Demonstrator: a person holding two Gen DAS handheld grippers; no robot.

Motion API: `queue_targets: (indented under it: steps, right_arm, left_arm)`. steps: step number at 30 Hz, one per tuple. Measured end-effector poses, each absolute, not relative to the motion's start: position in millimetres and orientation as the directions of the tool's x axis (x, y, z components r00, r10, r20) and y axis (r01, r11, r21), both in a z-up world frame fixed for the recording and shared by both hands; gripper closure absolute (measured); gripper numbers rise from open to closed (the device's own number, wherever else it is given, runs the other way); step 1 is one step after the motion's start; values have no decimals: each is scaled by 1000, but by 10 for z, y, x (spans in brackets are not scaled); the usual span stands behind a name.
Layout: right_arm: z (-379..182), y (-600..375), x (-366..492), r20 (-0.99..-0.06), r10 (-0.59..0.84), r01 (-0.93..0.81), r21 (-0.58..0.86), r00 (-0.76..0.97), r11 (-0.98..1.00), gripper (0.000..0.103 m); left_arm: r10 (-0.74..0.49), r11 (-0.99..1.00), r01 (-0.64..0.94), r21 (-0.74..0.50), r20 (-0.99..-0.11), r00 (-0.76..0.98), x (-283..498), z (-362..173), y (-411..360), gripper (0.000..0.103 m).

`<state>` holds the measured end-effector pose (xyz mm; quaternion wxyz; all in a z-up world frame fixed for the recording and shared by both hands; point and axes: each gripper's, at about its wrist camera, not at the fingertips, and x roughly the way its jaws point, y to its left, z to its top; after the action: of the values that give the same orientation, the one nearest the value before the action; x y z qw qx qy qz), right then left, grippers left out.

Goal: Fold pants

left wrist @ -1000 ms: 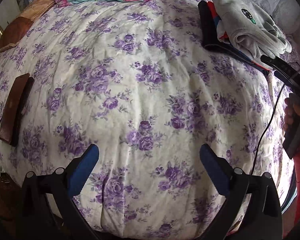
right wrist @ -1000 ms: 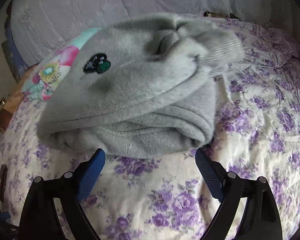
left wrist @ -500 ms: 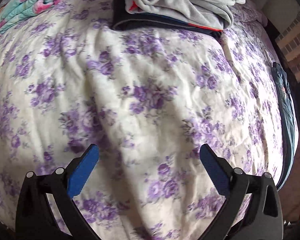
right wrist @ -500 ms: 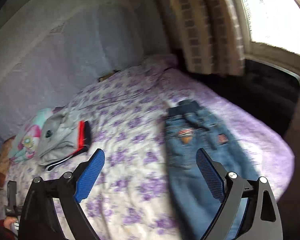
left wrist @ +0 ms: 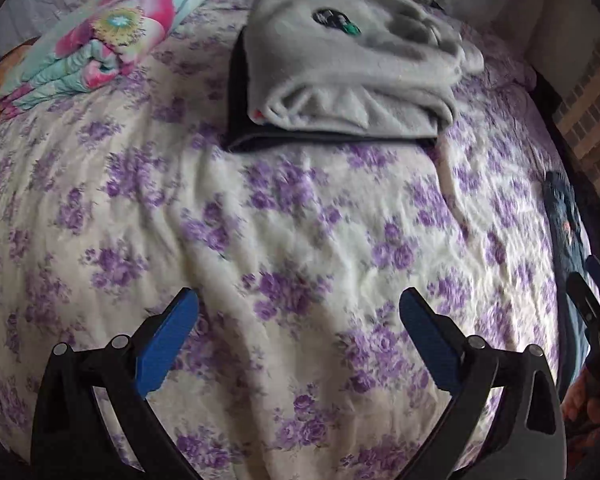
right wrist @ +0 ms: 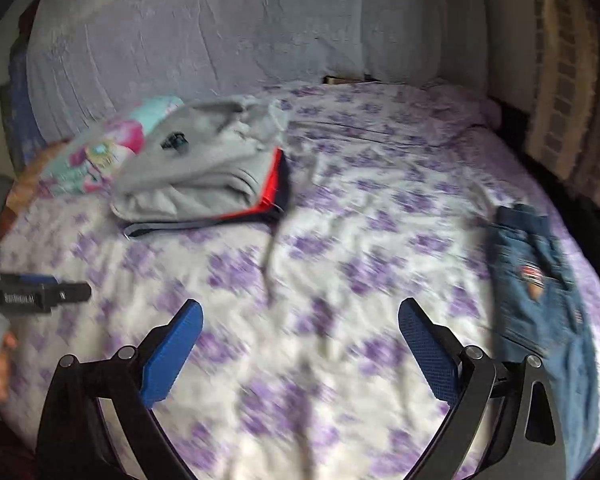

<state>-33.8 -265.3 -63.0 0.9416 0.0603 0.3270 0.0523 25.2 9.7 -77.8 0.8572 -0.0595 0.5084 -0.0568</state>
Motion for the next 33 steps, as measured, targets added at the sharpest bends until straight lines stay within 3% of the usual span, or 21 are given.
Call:
queue_targets:
  steps: [4, 9, 11, 13, 15, 19, 21, 23, 24, 27, 30, 33]
  right_arm:
    - [-189, -2496, 51, -561, 250, -57, 339, 789, 939, 4]
    - [43, -2131, -97, -424, 231, -172, 173, 876, 970, 4]
    - [-209, -1993, 75, -556, 282, -237, 153, 782, 959, 4]
    - [-473, -1913, 295, -760, 202, -142, 144, 618, 979, 4]
    - [-472, -1965, 322, -830, 155, -56, 148, 536, 987, 4]
    - [228, -2095, 165, -705, 110, -43, 112, 701, 993, 4]
    - [536, -1948, 117, -636, -37, -28, -91, 771, 995, 4]
    - [741, -1642, -40, -506, -205, 35, -325, 838, 945, 4]
    - [810, -1560, -133, -439, -242, 74, -366, 865, 928, 4]
    - [899, -1506, -440, -325, -186, 95, -277, 927, 956, 4]
    - [979, -1681, -445, -377, -127, 62, -180, 917, 982, 4]
    - [1137, -1939, -431, -429, 29, -43, -23, 903, 999, 4]
  left_arm:
    - [-90, 984, -71, -161, -806, 585, 187, -255, 410, 5]
    - [33, 983, -157, -95, -750, 661, 80, 87, 527, 5]
    - [92, 984, -176, -30, -760, 644, 193, -22, 464, 5]
    - [78, 989, -150, 3, -865, 495, 395, -250, 376, 5]
    - [45, 996, -92, 6, -903, 427, 450, -327, 255, 5]
    - [133, 989, -29, 143, -802, 583, 432, 194, 22, 5]
    - [130, 987, -12, 161, -751, 647, 454, 568, -76, 5]
    - [109, 988, -4, 152, -684, 721, 415, 955, -151, 5]
    - [86, 991, 3, 134, -650, 755, 367, 1101, -180, 5]
    - [9, 998, 32, 56, -615, 789, 265, 1285, -204, 5]
    - [0, 1000, 19, 22, -663, 749, 180, 1203, -217, 5]
    - [-49, 997, 6, -71, -626, 779, -14, 1236, -119, 5]
